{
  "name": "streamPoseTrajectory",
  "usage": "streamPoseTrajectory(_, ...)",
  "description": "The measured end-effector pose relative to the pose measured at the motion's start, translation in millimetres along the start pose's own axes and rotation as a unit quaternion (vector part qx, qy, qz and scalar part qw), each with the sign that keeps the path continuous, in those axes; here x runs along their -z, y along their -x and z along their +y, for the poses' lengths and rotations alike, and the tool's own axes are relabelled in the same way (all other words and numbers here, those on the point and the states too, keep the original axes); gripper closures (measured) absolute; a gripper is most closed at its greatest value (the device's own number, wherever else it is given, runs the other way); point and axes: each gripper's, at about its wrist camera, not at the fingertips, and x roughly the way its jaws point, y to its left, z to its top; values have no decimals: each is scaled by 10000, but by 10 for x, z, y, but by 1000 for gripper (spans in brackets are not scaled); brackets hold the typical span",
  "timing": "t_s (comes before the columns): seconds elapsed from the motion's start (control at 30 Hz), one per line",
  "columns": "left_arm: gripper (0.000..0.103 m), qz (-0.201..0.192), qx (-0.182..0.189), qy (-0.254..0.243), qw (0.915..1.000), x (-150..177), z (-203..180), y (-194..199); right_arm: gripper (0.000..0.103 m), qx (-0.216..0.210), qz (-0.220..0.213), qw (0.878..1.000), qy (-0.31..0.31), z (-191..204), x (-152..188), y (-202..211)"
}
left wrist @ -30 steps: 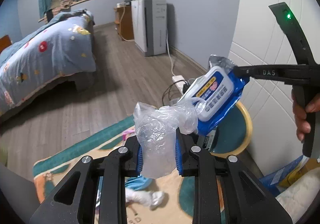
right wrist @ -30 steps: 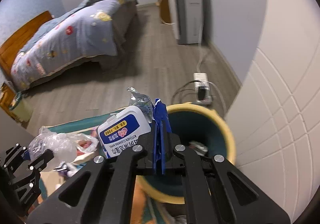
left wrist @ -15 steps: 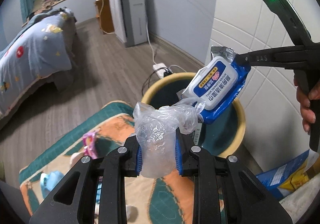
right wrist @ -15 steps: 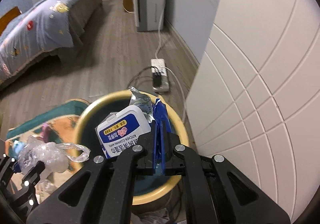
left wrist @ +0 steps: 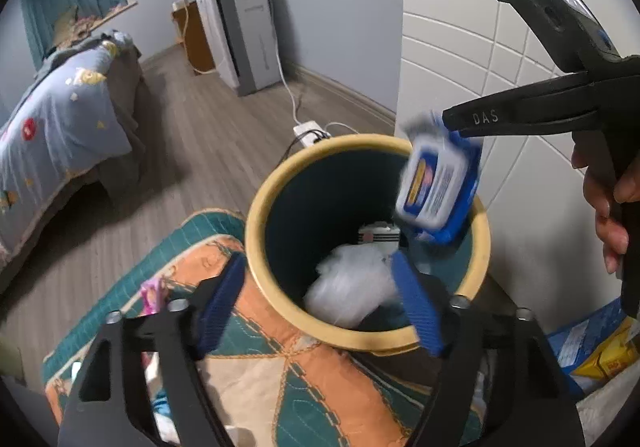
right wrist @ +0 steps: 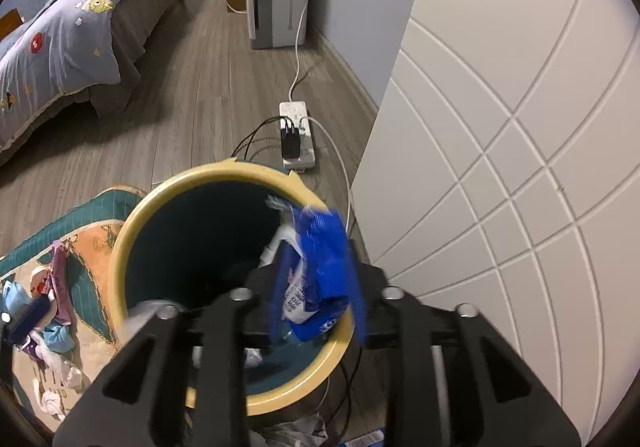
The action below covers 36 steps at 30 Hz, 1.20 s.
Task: Collect trash
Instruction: 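Carry the wipes pack and clear bag over the bin and open both tools, then move both tools back over the remaining trash on the mat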
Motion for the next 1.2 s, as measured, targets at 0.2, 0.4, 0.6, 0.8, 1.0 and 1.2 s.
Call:
streamPoseTrajectory(0.2,11,-42,-190,217,9996,22,193,97,38,-172,-43,9998,9,98,-36,50)
streamPoseTrajectory(0.4,8,-103,-367,444,9983,50,475,260,7,-442,-128,9989,76,275,-59,134)
streamPoseTrajectory(0.6,7,-171,-448,851,9952,145,824,469,6,-556,-165,9979,297,571,-41,204)
streamPoseTrajectory(0.8,6,-281,-624,1247,9898,301,1201,725,6,-754,-145,9957,517,914,10,273)
streamPoseTrajectory(1.0,6,-305,-990,1529,9828,485,1576,953,6,-1002,-106,9915,828,1346,102,343)
streamPoseTrajectory(1.2,6,-266,-1246,1830,9748,747,1950,1139,6,-1249,0,9854,1154,1804,241,381)
